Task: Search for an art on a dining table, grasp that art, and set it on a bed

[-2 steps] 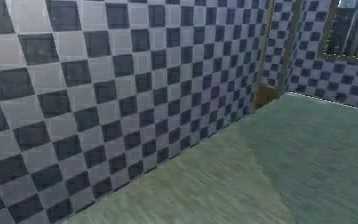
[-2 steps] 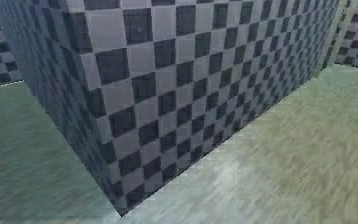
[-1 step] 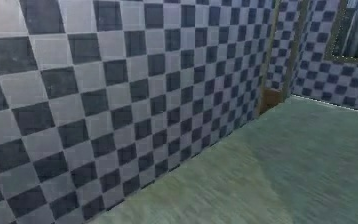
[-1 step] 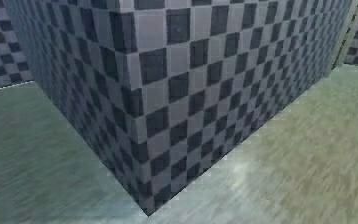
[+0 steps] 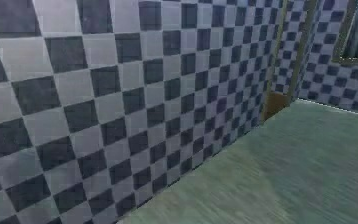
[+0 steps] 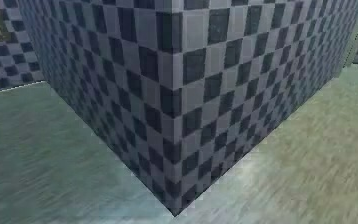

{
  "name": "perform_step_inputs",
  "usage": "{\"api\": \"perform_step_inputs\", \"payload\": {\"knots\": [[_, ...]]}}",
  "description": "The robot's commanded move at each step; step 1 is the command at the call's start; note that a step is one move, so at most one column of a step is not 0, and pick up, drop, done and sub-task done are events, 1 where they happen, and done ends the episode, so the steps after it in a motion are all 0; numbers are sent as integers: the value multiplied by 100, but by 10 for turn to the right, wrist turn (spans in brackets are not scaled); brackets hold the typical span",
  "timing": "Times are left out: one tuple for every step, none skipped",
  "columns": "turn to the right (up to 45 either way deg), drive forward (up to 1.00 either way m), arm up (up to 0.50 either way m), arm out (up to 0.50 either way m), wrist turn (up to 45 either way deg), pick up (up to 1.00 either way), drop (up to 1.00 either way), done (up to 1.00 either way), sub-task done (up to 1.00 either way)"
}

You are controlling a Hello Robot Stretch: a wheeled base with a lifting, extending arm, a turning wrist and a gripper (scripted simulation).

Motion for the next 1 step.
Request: {"api": "perform_step_inputs", "payload": {"knots": [[330,0,0,0,0,0,0,0,0]]}}
